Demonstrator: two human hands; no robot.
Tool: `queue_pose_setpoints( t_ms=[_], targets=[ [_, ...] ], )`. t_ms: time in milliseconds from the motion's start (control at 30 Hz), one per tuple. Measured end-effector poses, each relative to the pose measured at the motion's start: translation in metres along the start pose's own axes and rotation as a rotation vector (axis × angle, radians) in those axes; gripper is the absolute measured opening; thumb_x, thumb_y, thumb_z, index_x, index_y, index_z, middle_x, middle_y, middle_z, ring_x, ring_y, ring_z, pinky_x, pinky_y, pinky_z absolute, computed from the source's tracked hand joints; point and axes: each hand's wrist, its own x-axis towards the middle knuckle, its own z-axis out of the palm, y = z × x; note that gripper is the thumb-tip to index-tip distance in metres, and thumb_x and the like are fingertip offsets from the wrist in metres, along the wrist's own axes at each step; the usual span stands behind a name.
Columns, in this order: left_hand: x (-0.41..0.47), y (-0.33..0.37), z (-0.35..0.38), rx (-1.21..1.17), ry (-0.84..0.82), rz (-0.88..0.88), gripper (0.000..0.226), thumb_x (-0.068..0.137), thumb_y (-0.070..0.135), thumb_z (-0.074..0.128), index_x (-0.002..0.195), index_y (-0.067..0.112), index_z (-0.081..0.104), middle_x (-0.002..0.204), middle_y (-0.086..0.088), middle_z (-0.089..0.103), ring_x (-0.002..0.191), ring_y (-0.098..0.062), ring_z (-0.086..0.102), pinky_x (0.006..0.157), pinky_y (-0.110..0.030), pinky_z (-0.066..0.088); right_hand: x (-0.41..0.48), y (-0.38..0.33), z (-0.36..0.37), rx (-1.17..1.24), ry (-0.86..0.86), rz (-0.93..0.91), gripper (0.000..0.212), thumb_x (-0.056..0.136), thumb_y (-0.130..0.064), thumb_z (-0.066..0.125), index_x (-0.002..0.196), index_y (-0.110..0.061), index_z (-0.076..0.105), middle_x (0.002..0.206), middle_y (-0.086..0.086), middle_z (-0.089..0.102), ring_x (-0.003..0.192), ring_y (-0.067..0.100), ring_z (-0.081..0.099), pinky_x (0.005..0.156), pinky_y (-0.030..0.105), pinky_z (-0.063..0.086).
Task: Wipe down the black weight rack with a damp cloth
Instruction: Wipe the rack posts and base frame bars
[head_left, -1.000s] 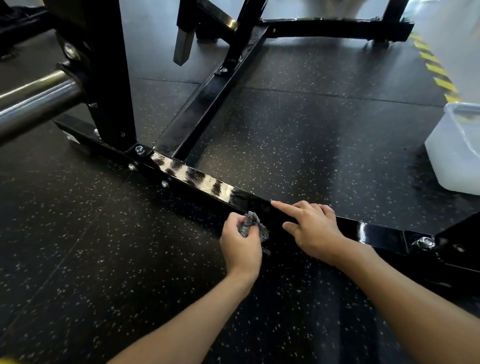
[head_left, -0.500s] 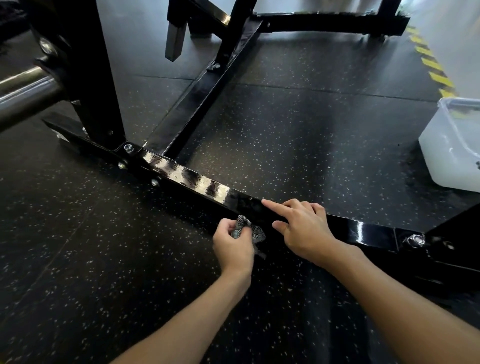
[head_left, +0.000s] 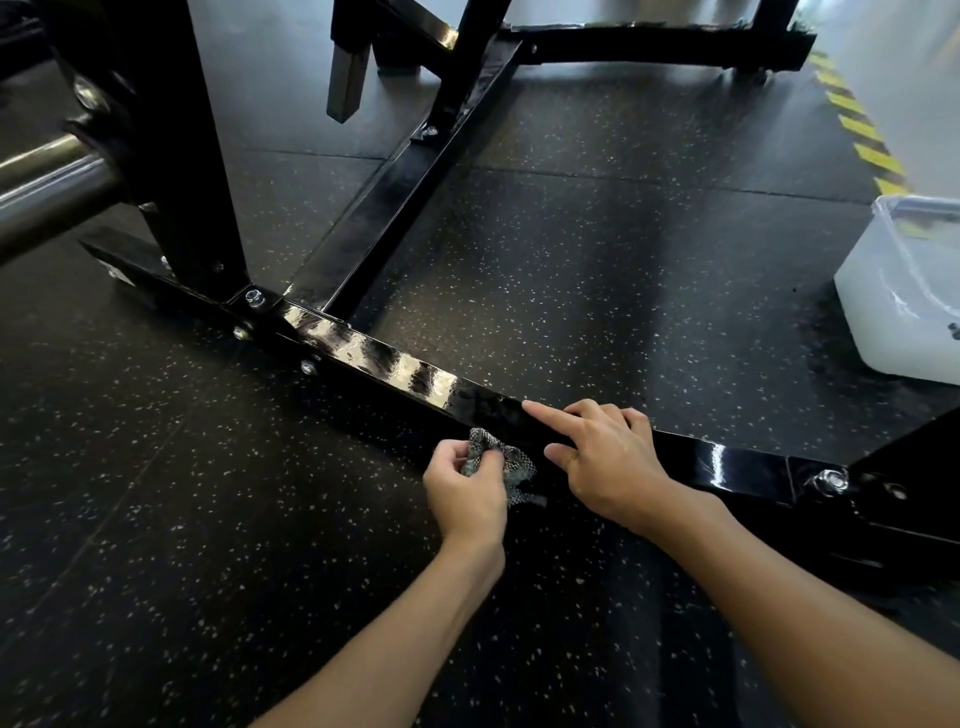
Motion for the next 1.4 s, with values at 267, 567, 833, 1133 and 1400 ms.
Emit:
queue_pose_setpoints(
  t_ms=[267, 567, 833, 1133, 1400],
  targets=[
    [-0.006, -0.002, 0.004, -0.010, -0.009, -0.012, 0.006, 0.087, 0.002, 0.067, 0.084, 0.002, 0.061, 0.069, -0.002, 0.056, 0.058, -0.011, 0.047, 0.047, -0.019, 0.041, 0.000, 0.000, 0.000, -0.005, 0.004, 0.003, 0.050, 0.103, -0.041, 0.041, 0.147, -0.057, 0.024, 0.137, -0.007, 0.045, 0.129, 0.016, 0.036, 0.114, 0.040, 0.008],
    [-0.008, -0.011, 0.013, -0.015, -0.008, -0.168, 0.013, 0.089, 0.003, 0.063, 0.081, 0.009, 0.055, 0.067, -0.003, 0.051, 0.055, -0.014, 0.043, 0.047, -0.026, 0.038, 0.000, 0.001, 0.002, 0.002, 0.012, 0.001, 0.049, 0.103, -0.042, 0.041, 0.147, -0.057, 0.024, 0.138, -0.008, 0.045, 0.130, 0.015, 0.035, 0.114, 0.040, 0.009],
    [-0.016, -0.014, 0.018, -0.077, -0.024, -0.220, 0.012, 0.088, 0.003, 0.063, 0.083, 0.008, 0.053, 0.067, -0.005, 0.051, 0.056, -0.015, 0.044, 0.051, -0.029, 0.039, -0.001, 0.001, 0.002, -0.001, 0.022, -0.004, 0.049, 0.103, -0.043, 0.041, 0.147, -0.057, 0.025, 0.137, -0.007, 0.045, 0.129, 0.015, 0.036, 0.114, 0.040, 0.009],
    [-0.011, -0.021, 0.024, -0.067, 0.015, -0.273, 0.016, 0.086, 0.001, 0.063, 0.078, 0.010, 0.052, 0.075, -0.012, 0.058, 0.066, -0.023, 0.053, 0.061, -0.036, 0.047, 0.000, 0.002, 0.004, -0.007, 0.022, -0.011, 0.049, 0.103, -0.042, 0.041, 0.147, -0.057, 0.024, 0.138, -0.007, 0.045, 0.129, 0.015, 0.035, 0.114, 0.040, 0.008],
    [-0.011, -0.016, 0.024, -0.045, 0.055, -0.285, 0.010, 0.087, 0.000, 0.061, 0.083, 0.008, 0.055, 0.078, -0.012, 0.060, 0.065, -0.022, 0.054, 0.060, -0.034, 0.050, 0.000, 0.003, 0.003, 0.006, 0.018, -0.027, 0.049, 0.103, -0.042, 0.042, 0.147, -0.056, 0.025, 0.138, -0.006, 0.045, 0.129, 0.015, 0.035, 0.114, 0.039, 0.009]
  ],
)
